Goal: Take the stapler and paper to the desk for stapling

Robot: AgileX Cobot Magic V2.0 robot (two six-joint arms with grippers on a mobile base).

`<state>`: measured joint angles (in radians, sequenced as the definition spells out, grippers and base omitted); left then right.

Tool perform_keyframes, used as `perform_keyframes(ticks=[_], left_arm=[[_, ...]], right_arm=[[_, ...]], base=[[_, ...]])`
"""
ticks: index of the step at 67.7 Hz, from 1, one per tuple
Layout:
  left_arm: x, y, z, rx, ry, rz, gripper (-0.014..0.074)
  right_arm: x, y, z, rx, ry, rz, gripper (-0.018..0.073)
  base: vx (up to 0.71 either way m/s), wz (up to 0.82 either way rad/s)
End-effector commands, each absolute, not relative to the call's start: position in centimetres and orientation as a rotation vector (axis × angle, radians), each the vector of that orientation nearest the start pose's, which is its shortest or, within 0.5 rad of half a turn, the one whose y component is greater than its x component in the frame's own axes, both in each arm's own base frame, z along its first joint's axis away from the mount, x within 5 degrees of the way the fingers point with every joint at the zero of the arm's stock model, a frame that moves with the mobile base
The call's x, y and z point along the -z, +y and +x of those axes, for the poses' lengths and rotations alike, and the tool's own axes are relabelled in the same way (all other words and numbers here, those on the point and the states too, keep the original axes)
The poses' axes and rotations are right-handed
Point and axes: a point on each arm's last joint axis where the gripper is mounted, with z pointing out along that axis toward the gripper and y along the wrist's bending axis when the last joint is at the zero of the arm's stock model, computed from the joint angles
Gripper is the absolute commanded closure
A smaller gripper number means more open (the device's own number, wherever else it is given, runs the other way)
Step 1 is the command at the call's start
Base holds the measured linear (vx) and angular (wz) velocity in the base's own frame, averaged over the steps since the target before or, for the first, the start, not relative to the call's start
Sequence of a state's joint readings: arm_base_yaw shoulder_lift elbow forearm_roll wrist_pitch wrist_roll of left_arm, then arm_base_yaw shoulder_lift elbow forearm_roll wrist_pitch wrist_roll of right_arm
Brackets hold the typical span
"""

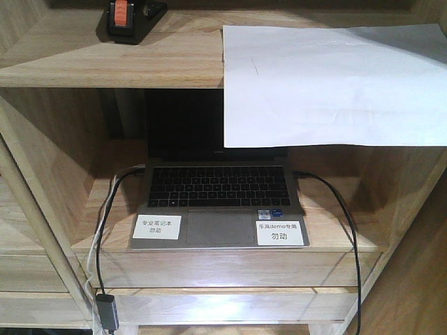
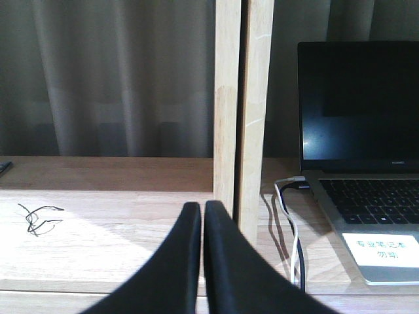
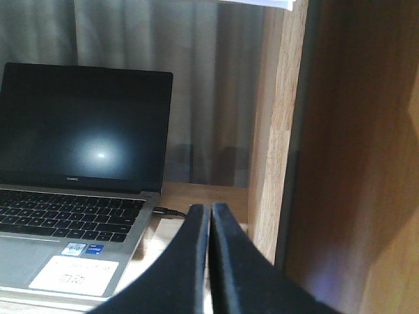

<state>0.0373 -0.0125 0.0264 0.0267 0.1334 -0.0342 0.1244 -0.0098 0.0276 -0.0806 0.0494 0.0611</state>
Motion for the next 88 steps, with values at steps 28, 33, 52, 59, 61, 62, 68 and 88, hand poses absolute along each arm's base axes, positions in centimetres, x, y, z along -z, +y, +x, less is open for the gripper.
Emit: perform_keyframes(ticks=[28, 33, 52, 59, 61, 62, 68, 88], left_arm=[[-19.5, 0.2, 5.6, -0.017, 1.559, -0.038, 0.0603], [-19.5, 0.2, 5.6, -0.017, 1.559, -0.038, 0.0603], [-19.5, 0.2, 5.6, -0.017, 1.559, -0.038, 0.0603], [-19.5, 0.2, 5.6, -0.017, 1.559, -0.038, 0.0603], [-19.5, 0.2, 5.6, -0.017, 1.559, -0.038, 0.0603], [-19.5, 0.2, 5.6, -0.017, 1.559, -0.038, 0.0603], [-19.8, 0.2, 5.6, -0.017, 1.534, -0.036, 0.0603], [-23.7, 0.1, 4.8, 0.000, 1.170, -0.032, 0.0603]], right_arm=[[-19.9, 0.7, 5.6, -0.074, 1.493, -0.120, 0.0568], [-19.9, 0.7, 5.6, -0.074, 1.493, -0.120, 0.0568], [-19.9, 0.7, 5.6, -0.074, 1.493, -0.120, 0.0568], [-19.9, 0.7, 5.6, -0.074, 1.493, -0.120, 0.0568], [-19.9, 0.7, 5.6, -0.074, 1.493, -0.120, 0.0568], [-19.9, 0.7, 5.6, -0.074, 1.493, -0.120, 0.0568], [-19.9, 0.7, 5.6, -0.074, 1.493, -0.120, 0.0568], [-19.9, 0.7, 5.6, -0.074, 1.493, -0.120, 0.0568]], base=[[0.00, 0.00], [0.00, 0.00], [0.00, 0.00], [0.00, 0.00], [0.00, 0.00], [0.00, 0.00], [0.00, 0.00], [0.00, 0.00]])
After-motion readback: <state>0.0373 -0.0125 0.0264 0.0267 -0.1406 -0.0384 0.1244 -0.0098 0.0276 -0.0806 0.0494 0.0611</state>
